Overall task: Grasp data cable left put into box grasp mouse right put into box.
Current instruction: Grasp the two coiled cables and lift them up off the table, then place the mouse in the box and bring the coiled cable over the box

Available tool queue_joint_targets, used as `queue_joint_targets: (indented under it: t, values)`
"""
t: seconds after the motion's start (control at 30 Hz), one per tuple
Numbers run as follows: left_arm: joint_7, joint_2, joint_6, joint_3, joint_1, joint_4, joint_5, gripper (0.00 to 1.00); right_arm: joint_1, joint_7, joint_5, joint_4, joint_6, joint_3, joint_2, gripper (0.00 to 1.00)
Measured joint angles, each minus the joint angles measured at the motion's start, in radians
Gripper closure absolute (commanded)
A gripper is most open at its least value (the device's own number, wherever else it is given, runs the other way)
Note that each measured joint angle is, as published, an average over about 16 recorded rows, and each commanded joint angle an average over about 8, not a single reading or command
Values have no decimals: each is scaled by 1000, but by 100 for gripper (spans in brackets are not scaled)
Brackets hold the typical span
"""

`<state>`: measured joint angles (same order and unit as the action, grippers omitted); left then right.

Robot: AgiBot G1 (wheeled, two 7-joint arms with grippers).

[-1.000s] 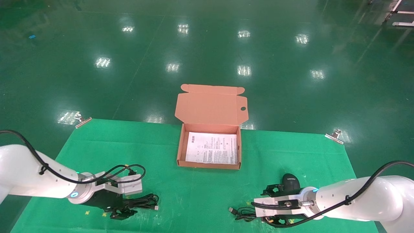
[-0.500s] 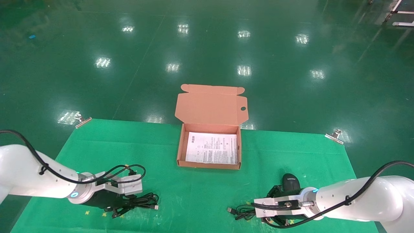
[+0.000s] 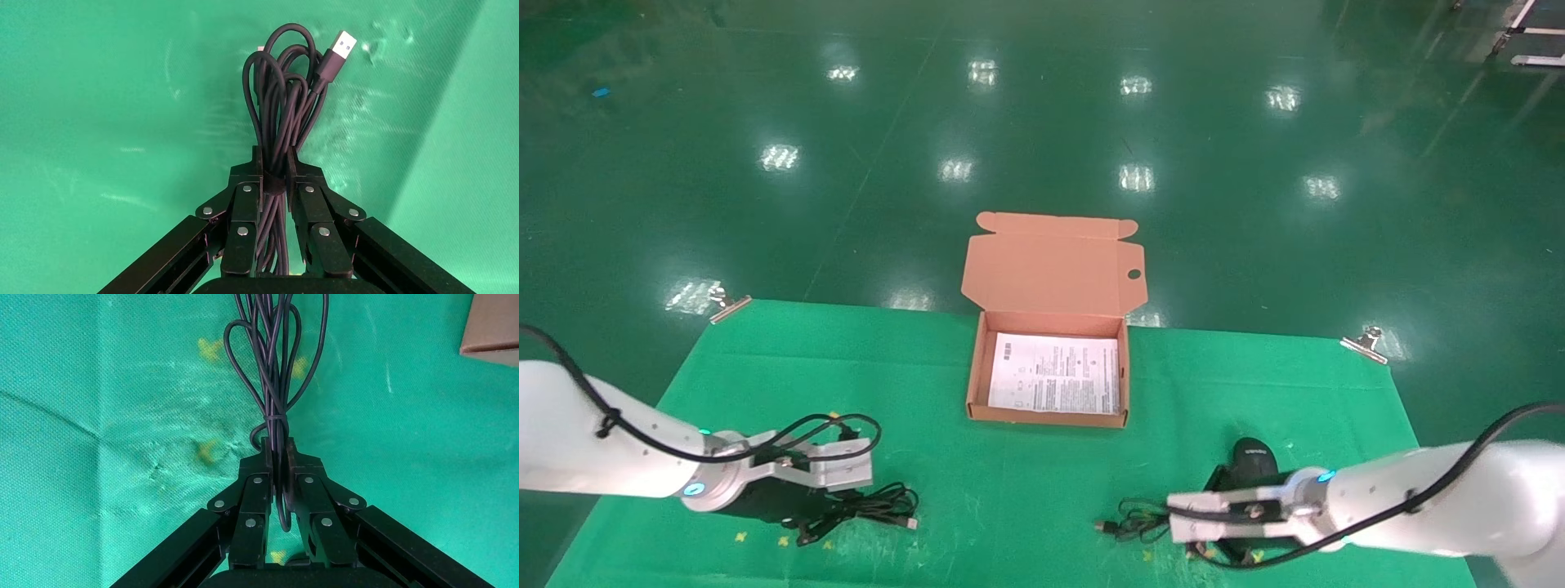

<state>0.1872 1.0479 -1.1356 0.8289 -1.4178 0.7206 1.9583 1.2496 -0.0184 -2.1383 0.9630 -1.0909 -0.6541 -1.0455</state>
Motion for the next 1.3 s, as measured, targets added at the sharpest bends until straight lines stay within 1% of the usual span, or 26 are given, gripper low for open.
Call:
queue_joint_targets:
  t: [0.27, 0.43, 0.57, 0.73, 1.07, 1.3]
  values:
    - [10, -63, -13, -17, -56, 148, 19, 100, 79, -63, 55, 70, 13, 79, 64, 100]
    - [47, -78, 11, -32, -109, 242, 53, 100, 155, -80, 88, 91, 49, 125, 61, 100]
    - [77, -68, 49, -44, -145, 292, 82, 100, 217, -70, 113, 81, 84, 148, 27, 100]
    - [99, -34, 108, -55, -177, 308, 116, 100, 288, -34, 145, 34, 125, 163, -38, 100]
    - [92, 36, 208, -69, -225, 254, 148, 100, 402, 57, 214, -105, 181, 182, -160, 100]
    - [71, 67, 254, -79, -253, 210, 145, 100, 459, 119, 260, -197, 198, 197, -214, 100]
